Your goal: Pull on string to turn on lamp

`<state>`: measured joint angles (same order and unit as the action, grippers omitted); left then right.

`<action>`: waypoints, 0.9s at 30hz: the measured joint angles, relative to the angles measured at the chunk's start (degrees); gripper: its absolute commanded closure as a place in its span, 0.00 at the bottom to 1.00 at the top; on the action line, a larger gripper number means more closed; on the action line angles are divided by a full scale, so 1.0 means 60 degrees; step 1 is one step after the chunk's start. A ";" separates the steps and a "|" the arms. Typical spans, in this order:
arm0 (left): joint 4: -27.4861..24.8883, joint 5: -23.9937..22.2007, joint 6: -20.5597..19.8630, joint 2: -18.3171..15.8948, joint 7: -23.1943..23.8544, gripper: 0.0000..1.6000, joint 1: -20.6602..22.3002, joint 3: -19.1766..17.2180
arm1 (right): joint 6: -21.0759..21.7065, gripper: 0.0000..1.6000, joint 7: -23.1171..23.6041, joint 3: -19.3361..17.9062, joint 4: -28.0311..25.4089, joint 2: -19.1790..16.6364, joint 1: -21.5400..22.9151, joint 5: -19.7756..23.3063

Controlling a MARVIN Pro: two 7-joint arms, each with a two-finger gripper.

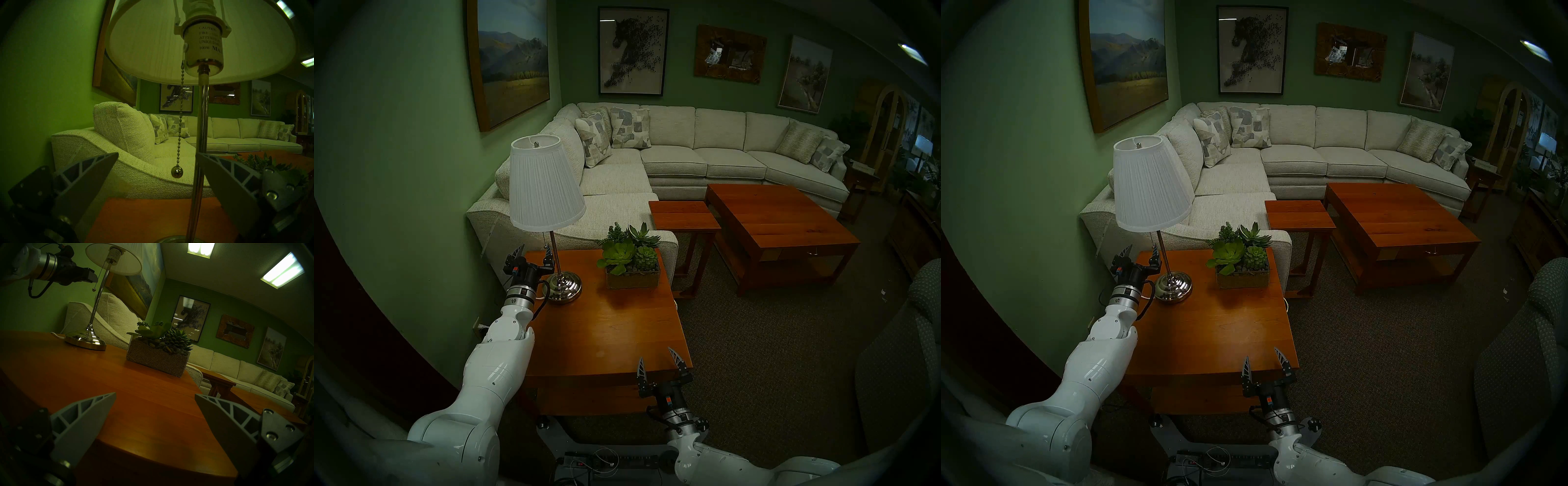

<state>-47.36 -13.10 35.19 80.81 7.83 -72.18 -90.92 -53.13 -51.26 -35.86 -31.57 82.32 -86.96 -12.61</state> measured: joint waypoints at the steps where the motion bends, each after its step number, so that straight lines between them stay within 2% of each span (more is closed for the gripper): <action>1: 0.0114 -0.0015 0.0069 0.0000 0.0023 0.00 0.0089 0.0000 | 0.0000 0.00 0.0000 0.0000 0.0000 0.0000 0.0000 0.0000; 27: 0.2287 -0.0235 0.1182 0.0014 0.0500 0.00 0.1534 -0.0002 | 0.0000 0.00 0.0000 0.0000 -0.0001 0.0000 0.0000 0.0001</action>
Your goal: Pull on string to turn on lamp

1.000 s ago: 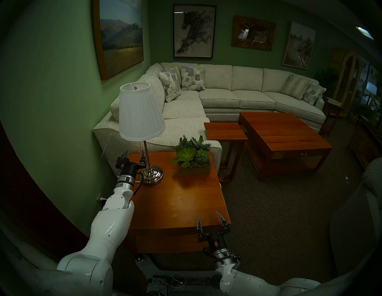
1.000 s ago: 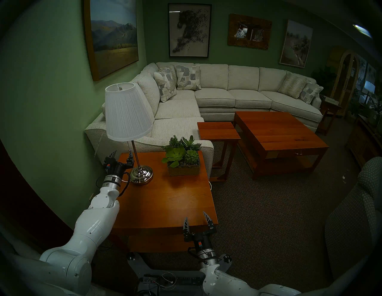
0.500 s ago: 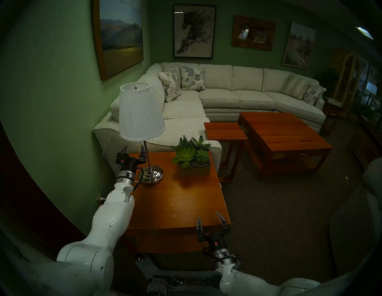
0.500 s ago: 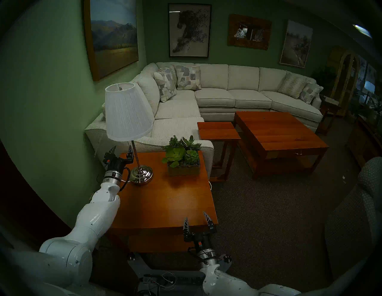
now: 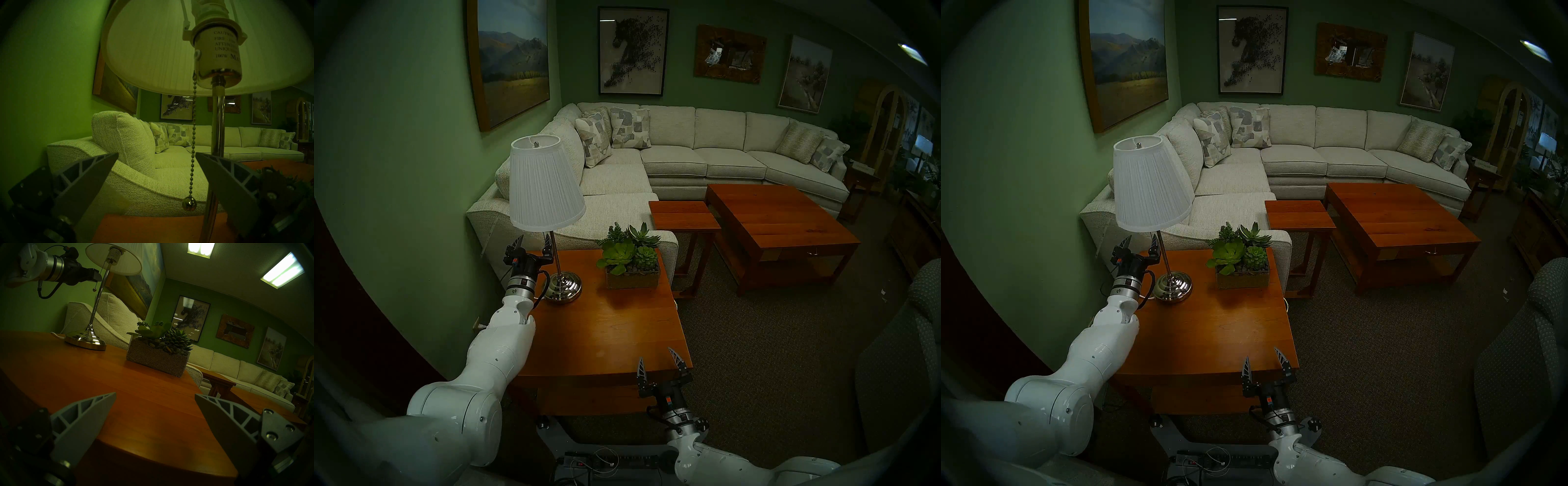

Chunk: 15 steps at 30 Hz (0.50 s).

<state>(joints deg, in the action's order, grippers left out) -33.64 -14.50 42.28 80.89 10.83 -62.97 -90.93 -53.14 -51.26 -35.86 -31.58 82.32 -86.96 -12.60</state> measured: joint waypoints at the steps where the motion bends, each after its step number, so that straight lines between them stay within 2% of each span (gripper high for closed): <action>1: 0.0063 -0.0002 0.0024 0.0002 0.0015 0.00 0.0040 0.0002 | 0.0000 0.00 0.0000 0.0000 0.0000 0.0000 0.0000 0.0000; 2: 0.0149 -0.0004 0.0060 0.0006 0.0040 0.01 0.0094 0.0009 | 0.0000 0.00 0.0000 0.0000 0.0000 0.0000 0.0000 0.0000; 3: 0.0245 -0.0010 0.0105 0.0011 0.0066 0.13 0.0151 0.0018 | 0.0000 0.00 0.0000 0.0000 0.0000 0.0000 0.0000 0.0000; 4: 0.0326 -0.0019 0.0147 0.0017 0.0090 0.34 0.0194 0.0024 | 0.0000 0.00 0.0000 0.0000 0.0000 0.0000 0.0000 0.0001; 5: 0.0419 -0.0031 0.0200 0.0024 0.0119 0.41 0.0241 0.0032 | 0.0000 0.00 0.0000 0.0000 0.0000 0.0000 0.0000 0.0002; 6: 0.0470 -0.0035 0.0228 0.0031 0.0141 0.53 0.0269 0.0041 | 0.0000 0.00 0.0000 0.0000 0.0000 0.0000 0.0000 0.0002; 7: 0.0562 -0.0041 0.0285 0.0052 0.0188 0.53 0.0322 0.0071 | 0.0000 0.00 0.0000 0.0000 0.0000 0.0000 0.0000 0.0002; 8: 0.0603 -0.0042 0.0312 0.0065 0.0210 0.66 0.0348 0.0086 | 0.0000 0.00 0.0000 0.0000 0.0000 0.0000 0.0000 0.0002; 9: 0.0673 -0.0046 0.0366 0.0093 0.0251 0.70 0.0395 0.0114 | 0.0000 0.00 0.0000 0.0000 0.0000 0.0000 0.0000 0.0002; 12: 0.0800 -0.0059 0.0481 0.0143 0.0331 0.64 0.0491 0.0154 | 0.0000 0.00 0.0000 0.0001 0.0000 0.0000 0.0000 0.0002; 15: 0.0953 -0.0085 0.0624 0.0180 0.0424 0.69 0.0600 0.0185 | -0.0001 0.00 0.0000 0.0001 -0.0001 0.0000 0.0000 0.0002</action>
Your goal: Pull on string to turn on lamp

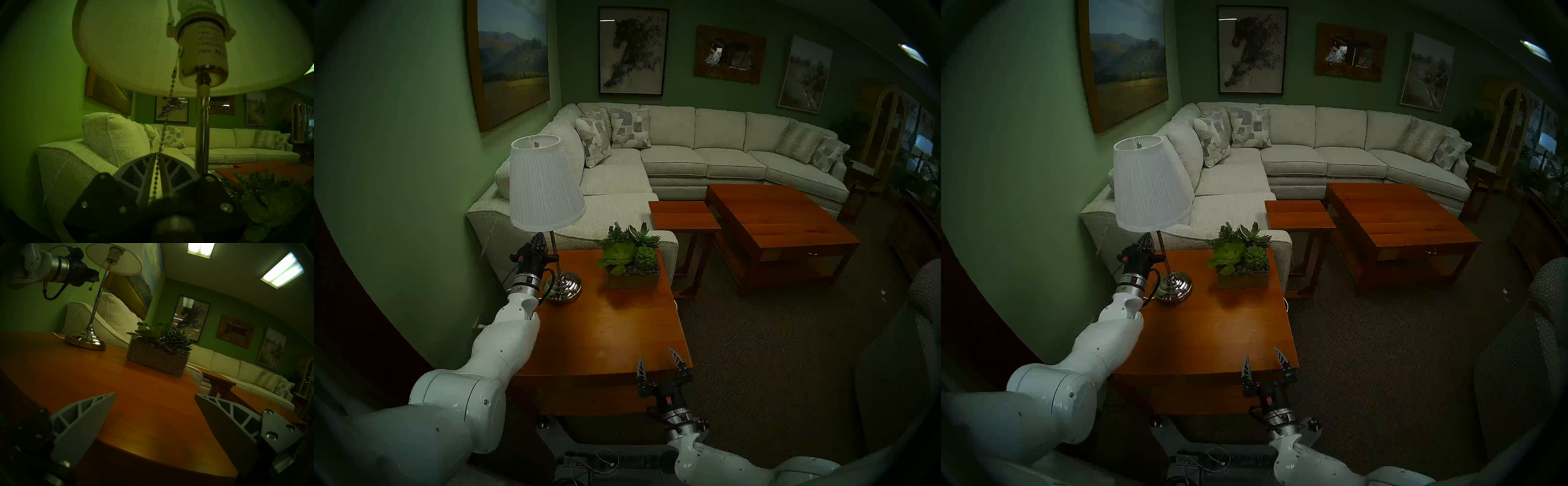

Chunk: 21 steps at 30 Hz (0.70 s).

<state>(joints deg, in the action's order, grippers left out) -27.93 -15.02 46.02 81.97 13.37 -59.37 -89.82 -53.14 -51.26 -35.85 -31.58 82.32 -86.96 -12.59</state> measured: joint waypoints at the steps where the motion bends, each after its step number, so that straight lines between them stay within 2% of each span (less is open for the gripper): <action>1: 0.0035 -0.0006 0.0034 0.0006 0.0023 0.72 0.0024 0.0004 | 0.0000 0.00 0.0000 0.0000 0.0000 0.0000 0.0000 0.0000; 2: 0.0101 -0.0018 0.0092 0.0011 0.0063 0.75 0.0064 0.0011 | 0.0000 0.00 0.0000 0.0000 0.0000 0.0000 0.0000 0.0000; 3: 0.0133 -0.0024 0.0119 0.0012 0.0084 1.00 0.0083 0.0015 | 0.0000 0.00 0.0000 0.0000 0.0000 0.0000 0.0000 0.0000; 11: 0.0767 -0.0110 0.0438 -0.0004 0.0402 1.00 0.0344 0.0070 | 0.0000 0.00 0.0000 0.0000 0.0000 0.0000 0.0000 0.0000; 21: 0.2271 -0.0245 0.0752 -0.0056 0.0748 1.00 0.0740 0.0075 | 0.0000 0.00 0.0000 0.0000 0.0000 0.0000 0.0000 0.0000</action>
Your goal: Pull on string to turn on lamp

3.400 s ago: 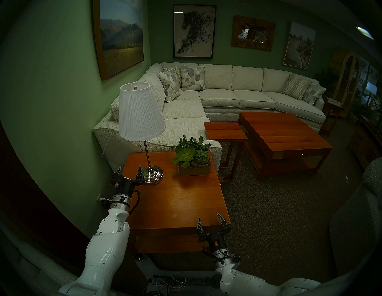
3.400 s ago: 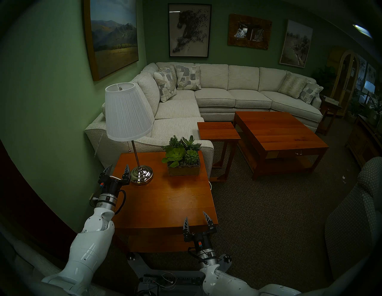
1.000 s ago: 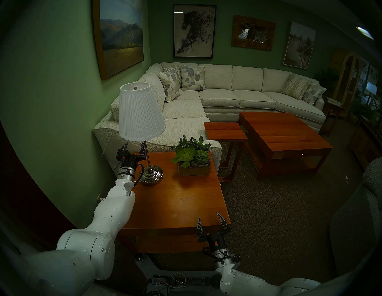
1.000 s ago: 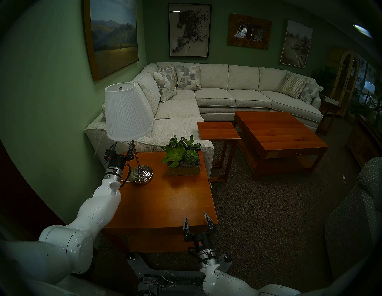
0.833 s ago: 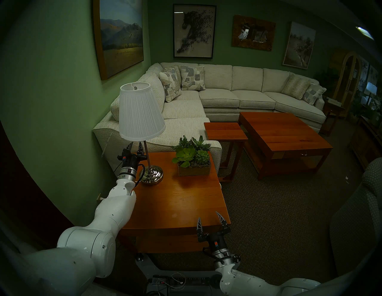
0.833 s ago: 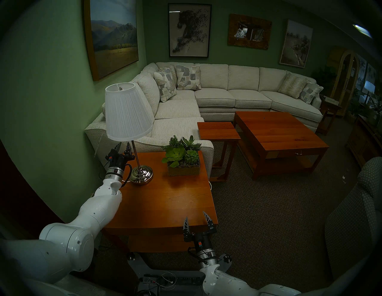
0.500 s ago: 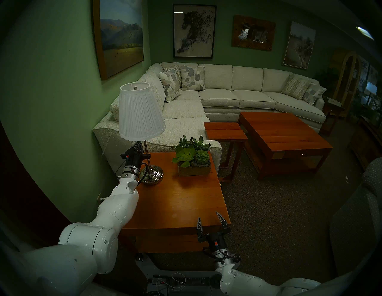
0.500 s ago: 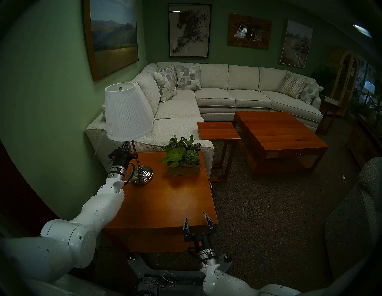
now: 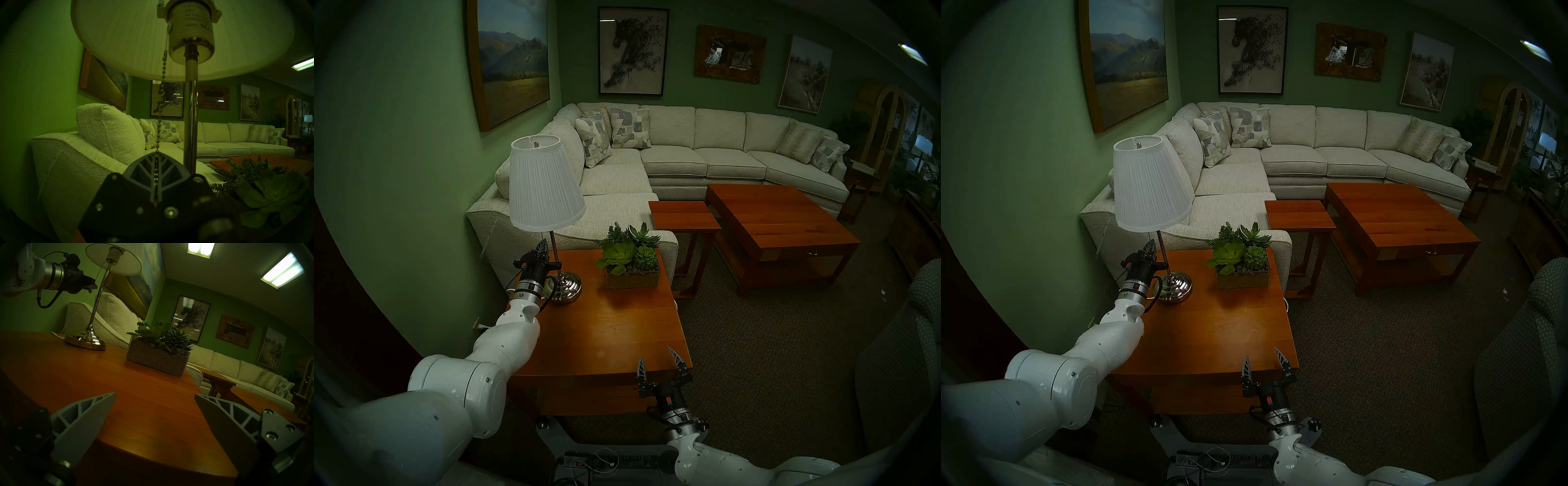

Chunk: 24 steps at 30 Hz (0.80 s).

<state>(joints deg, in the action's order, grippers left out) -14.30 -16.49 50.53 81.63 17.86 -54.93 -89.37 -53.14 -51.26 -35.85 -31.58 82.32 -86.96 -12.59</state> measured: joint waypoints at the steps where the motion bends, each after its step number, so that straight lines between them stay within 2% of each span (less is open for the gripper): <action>1: 0.0088 -0.0012 0.0007 0.0002 0.0019 1.00 0.0023 0.0000 | 0.0000 0.00 0.0000 0.0000 0.0000 0.0000 0.0000 0.0000; 12: 0.0652 -0.0203 0.0153 0.0145 0.0208 1.00 0.0348 -0.0095 | 0.0000 0.00 0.0000 0.0000 0.0000 0.0000 0.0000 0.0000; 24: 0.0598 -0.0357 0.0271 0.0146 0.0279 1.00 0.0481 -0.0294 | 0.0000 0.00 0.0000 0.0000 0.0000 0.0000 0.0000 0.0000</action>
<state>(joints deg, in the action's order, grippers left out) -10.71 -18.63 52.16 82.51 19.53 -52.05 -91.14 -53.14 -51.26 -35.85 -31.58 82.32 -86.96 -12.59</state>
